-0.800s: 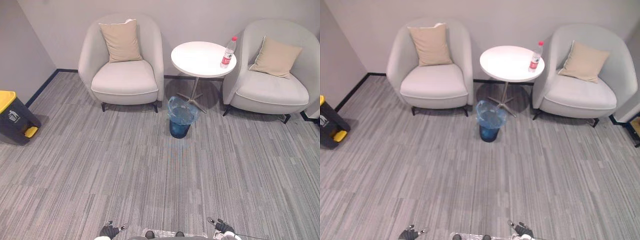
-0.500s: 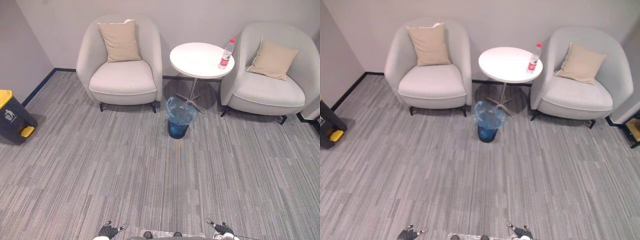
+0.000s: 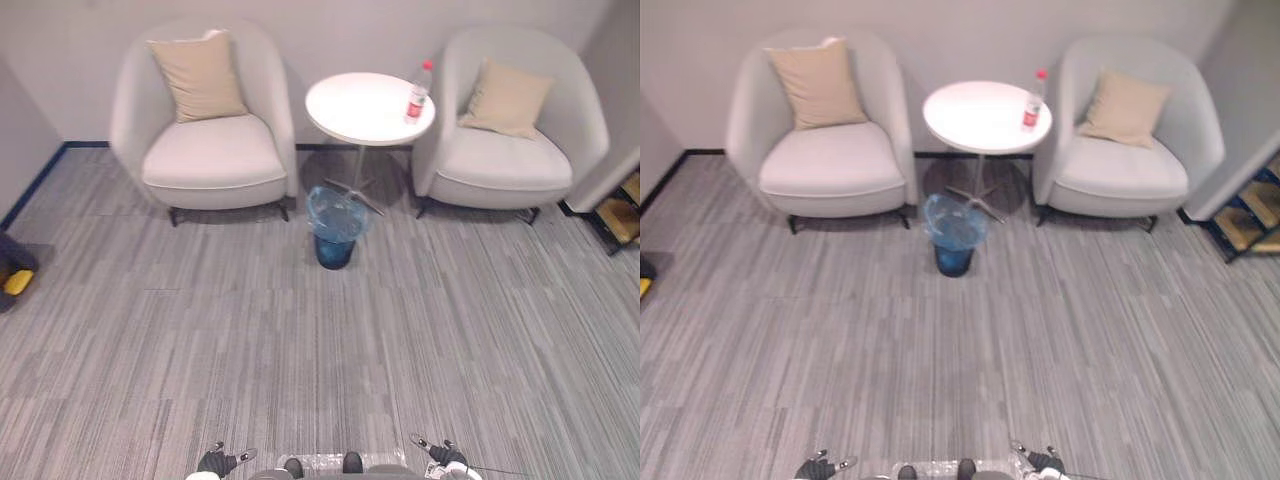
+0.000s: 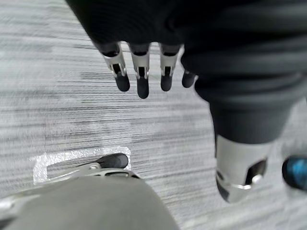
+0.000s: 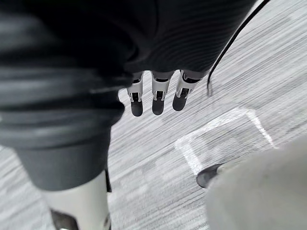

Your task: Gather rubbish on tea table into small bin, then transfer packed bag to large trash can.

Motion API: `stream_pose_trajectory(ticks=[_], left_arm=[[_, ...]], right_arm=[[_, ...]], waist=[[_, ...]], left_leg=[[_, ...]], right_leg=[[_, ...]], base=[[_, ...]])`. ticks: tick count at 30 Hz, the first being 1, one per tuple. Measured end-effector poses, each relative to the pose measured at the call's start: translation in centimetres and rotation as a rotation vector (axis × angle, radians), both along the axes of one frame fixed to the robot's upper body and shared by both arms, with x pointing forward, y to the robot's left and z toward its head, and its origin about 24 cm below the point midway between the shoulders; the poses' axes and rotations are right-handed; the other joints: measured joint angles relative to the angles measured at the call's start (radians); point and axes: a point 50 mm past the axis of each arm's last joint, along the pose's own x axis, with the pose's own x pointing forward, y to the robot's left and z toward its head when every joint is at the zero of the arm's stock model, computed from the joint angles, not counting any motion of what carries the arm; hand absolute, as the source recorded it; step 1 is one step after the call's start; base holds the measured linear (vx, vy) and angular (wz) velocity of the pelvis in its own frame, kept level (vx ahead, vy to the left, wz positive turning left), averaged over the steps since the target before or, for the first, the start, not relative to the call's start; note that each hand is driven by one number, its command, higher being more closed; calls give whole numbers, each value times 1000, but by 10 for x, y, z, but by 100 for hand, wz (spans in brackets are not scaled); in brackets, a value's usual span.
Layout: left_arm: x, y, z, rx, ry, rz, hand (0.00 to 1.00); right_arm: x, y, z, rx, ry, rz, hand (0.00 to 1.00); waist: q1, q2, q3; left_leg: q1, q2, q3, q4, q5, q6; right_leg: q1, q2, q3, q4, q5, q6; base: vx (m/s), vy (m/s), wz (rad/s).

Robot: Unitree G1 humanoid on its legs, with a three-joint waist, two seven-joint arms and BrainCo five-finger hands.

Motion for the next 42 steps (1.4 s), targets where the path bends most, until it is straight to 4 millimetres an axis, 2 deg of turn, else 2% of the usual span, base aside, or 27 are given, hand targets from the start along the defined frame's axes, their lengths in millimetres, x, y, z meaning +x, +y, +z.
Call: stream_pose_trajectory(ticks=[3, 5, 6, 7, 8, 10, 11, 13, 17, 19, 20, 21, 22, 23, 24, 25, 26, 27, 30, 32, 34, 36, 37, 38, 40, 41, 42], left_arm=[[7, -1, 1, 0, -15, -6, 0], [10, -3, 2, -5, -23, -5, 0], [10, -3, 1, -8, -24, 8, 0], [11, -2, 2, -8, -28, 14, 0], [15, -1, 3, -11, -47, 32, 0], [12, -5, 3, -32, -67, 98, 0], [11, -7, 3, -37, -77, 129, 0], [13, -7, 5, -33, -92, 141, 0], [19, -5, 8, -30, -124, 151, 0], [20, -8, 8, -37, -131, 158, 0], [19, -9, 7, -41, -128, 160, 0], [14, -3, 7, -32, -115, 176, 0], [14, 2, 8, -21, -121, 186, 0], [15, 3, 8, -18, -125, 186, 0], [18, 3, 9, -18, -130, 183, 0], [19, 5, 10, -11, -130, 170, 0], [20, 6, 10, -5, -127, 148, 0], [21, 6, 11, 2, -125, 121, 0], [33, -3, 12, -15, -147, 88, 0], [39, -16, 11, -44, -151, 54, 0], [43, -23, 11, -59, -157, 32, 0], [42, -27, 10, -62, -141, 8, 0], [39, -32, 7, -73, -120, 13, 0], [38, -34, 6, -80, -116, 14, 0], [36, -42, 4, -105, -111, 28, 0], [36, -43, 4, -107, -109, 31, 0], [36, -43, 4, -118, -113, 72, 0]], right_arm=[[0, -1, 1, -6, -9, -3, 0], [-1, -4, 1, -13, -8, -7, 0], [-1, -5, 1, -16, -10, -9, 0], [-1, -5, 1, -16, -12, -12, 0], [-2, -6, 2, -15, -15, -24, 0], [-3, -10, 3, -27, -31, -45, 0], [-2, -11, 4, -36, -37, -43, 0], [0, -11, 5, -38, -47, -47, 0], [1, -6, 5, -34, -49, -54, 0], [4, -6, 6, -39, -55, -53, 0], [7, -5, 7, -38, -60, -49, 0], [12, 1, 7, -24, -72, -46, 0], [14, 9, 6, -3, -77, -42, 0], [14, 14, 6, 6, -80, -41, 0], [14, 17, 6, 9, -78, -26, 0], [16, 19, 6, 12, -81, -7, 0], [16, 20, 6, 15, -85, -3, 0], [18, 19, 8, 13, -97, -1, 0], [24, 18, 11, 11, -124, 13, 0], [26, 16, 11, -4, -125, 33, 0], [30, 12, 13, -14, -131, 40, 0], [26, 9, 11, -19, -109, 43, 0], [24, 0, 10, -34, -94, 43, 0], [24, -3, 11, -42, -93, 43, 0], [26, -19, 14, -80, -89, 43, 0], [25, -19, 13, -78, -81, 42, 0], [19, -14, 9, -61, -54, 45, 0]], waist=[[-5, 5, 4], [-4, 13, 9], [-3, 19, 15], [-3, 18, 17], [-2, 19, 21], [1, 45, 32], [8, 57, 35], [16, 56, 36], [44, 38, 45], [56, 37, 44], [59, 44, 40], [60, 27, 33], [64, -1, 24], [73, -12, 25], [88, -22, 21], [89, -31, 16], [87, -36, 12], [76, -34, 11], [54, -31, 9], [43, -22, 4], [39, -14, 5], [33, -20, 2], [23, -4, 4], [25, 14, 2], [23, 67, -4], [21, 74, -1], [19, 76, 5]], left_leg=[[-12, 17, -3, 30, -21, -15], [-35, 50, -2, 130, -81, -35], [-82, 80, 1, 260, -122, -51], [-106, 89, 8, 320, -126, -57], [-170, 115, 23, 477, -126, -57], [-276, 191, 28, 769, -88, -30], [-309, 213, 25, 874, -99, -14], [-344, 207, 25, 883, -136, -37], [-430, 135, 23, 685, -153, -46], [-417, 54, -71, 387, -83, -60], [-412, 52, -99, 344, -71, -51], [-411, 42, -85, 363, -14, -8], [-403, 34, -61, 372, -43, 5], [-384, 33, -42, 371, -60, 7], [-334, 31, -16, 361, -87, 10], [-284, 17, 0, 342, -104, 19], [-249, 6, 4, 328, -116, 22], [-200, -5, 3, 310, -129, 28], [-78, -3, -2, 246, -142, 29], [-23, 15, -7, 212, -144, 18], [0, 33, -13, 202, -155, -3], [38, 36, -27, 200, -181, -45], [69, 45, -53, 196, -197, -67], [76, 59, -58, 195, -193, -72], [75, 91, -89, 230, -173, -90], [63, 103, -93, 271, -171, -93], [-1, 130, -110, 467, -156, -109]], right_leg=[[3, 3, -30, 1, -12, -12], [20, 17, -52, 2, -34, -26], [34, 27, -54, -2, -44, -37], [38, 27, -54, -2, -46, -39], [53, 28, -48, -3, -42, -52], [103, 54, -16, -6, -54, -77], [137, 57, 18, -1, -69, -89], [158, 46, 62, -7, -75, -90], [195, -13, 135, -52, -86, -75], [207, -41, 172, -73, -117, -37], [208, -37, 185, -73, -130, -21], [214, -50, 200, -53, -155, -13], [193, -64, 180, 5, -163, -4], [165, -74, 168, 80, -168, 4], [99, -86, 157, 263, -172, 32], [27, -108, 140, 444, -155, 116], [-19, -128, 122, 568, -140, 158], [-81, -162, 58, 710, -133, 164], [-172, -263, -168, 783, -161, 105], [-218, -270, -267, 668, -173, 80], [-256, -241, -303, 532, -149, 58], [-272, -181, -306, 257, 29, 1], [-252, -158, -297, 228, 114, -50], [-245, -146, -299, 227, 113, -53], [-224, -105, -306, 215, 52, -53], [-212, -92, -309, 211, 43, -56], [-164, -70, -310, 186, 26, -60]], base=[[40, -73, 4], [100, -133, 1], [104, -103, 2], [174, -150, -4], [130, -85, -16], [221, -35, -49], [351, 35, -78], [313, 60, -75], [283, 149, -58], [345, 246, -55], [357, 294, -64], [421, 280, -58], [423, 250, -56], [417, 208, -63], [393, 221, -65], [392, 221, -55], [384, 191, -16], [384, 141, 12], [418, 82, 17], [426, -29, 8], [387, -102, 7], [475, -196, 11], [452, -171, 1], [431, -172, -10], [381, -192, -15], [371, -211, -6], [356, -190, -4]])
